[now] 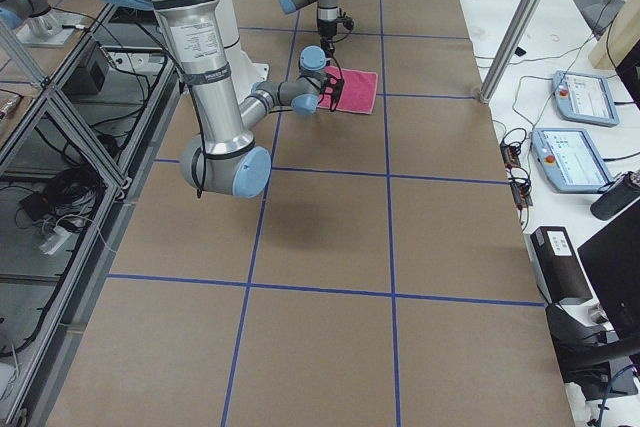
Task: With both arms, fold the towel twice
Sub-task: 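Close both grippers on the towel's near corners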
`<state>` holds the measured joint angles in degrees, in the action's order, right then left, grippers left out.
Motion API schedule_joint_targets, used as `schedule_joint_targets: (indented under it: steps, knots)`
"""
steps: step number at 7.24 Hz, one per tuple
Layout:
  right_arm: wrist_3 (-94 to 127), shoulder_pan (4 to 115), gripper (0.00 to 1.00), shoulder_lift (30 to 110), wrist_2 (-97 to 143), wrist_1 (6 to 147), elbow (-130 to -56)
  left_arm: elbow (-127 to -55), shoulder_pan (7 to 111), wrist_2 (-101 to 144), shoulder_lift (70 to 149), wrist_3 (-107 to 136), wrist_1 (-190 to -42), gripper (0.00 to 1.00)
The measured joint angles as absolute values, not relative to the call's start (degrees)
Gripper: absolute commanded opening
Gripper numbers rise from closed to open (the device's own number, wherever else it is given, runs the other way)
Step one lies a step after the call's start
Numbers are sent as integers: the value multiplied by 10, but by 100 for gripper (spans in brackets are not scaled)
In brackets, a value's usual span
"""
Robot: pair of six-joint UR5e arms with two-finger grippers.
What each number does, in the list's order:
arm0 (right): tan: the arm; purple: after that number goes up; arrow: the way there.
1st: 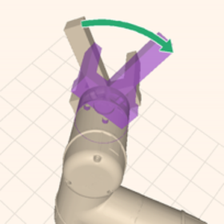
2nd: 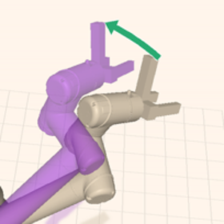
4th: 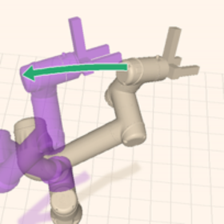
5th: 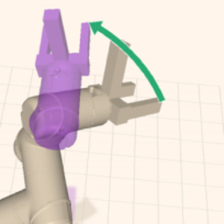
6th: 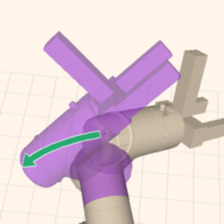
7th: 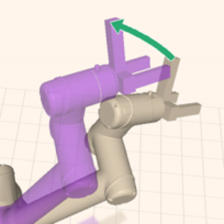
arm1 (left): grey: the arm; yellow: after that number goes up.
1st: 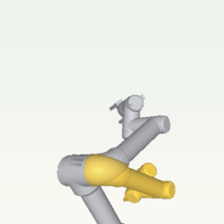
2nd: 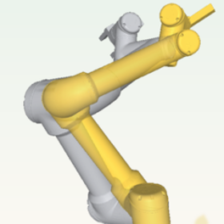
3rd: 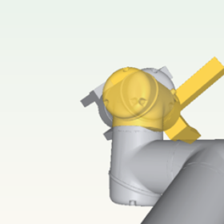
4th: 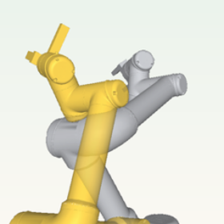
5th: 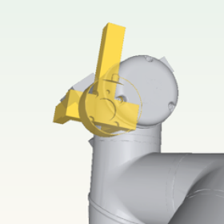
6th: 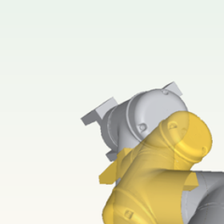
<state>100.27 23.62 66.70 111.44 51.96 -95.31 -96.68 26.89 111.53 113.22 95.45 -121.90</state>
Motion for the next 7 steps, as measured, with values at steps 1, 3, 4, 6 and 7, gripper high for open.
schedule_joint_targets:
  steps: [1,3,4,6,7]
  knots:
    - [1003,235,69,666,1114,520,-951,-967,269,1115,1132,955,-1219,0]
    - [1004,233,66,666,1114,520,-949,-967,269,1115,1133,955,-1219,0]
    - [1004,233,59,666,1114,520,-949,-967,269,1115,1133,955,-1219,0]
    - [1005,232,59,666,1114,520,-948,-967,269,1115,1133,955,-1219,0]
    - [1006,232,59,665,1114,520,-948,-967,269,1115,1133,955,-1219,0]
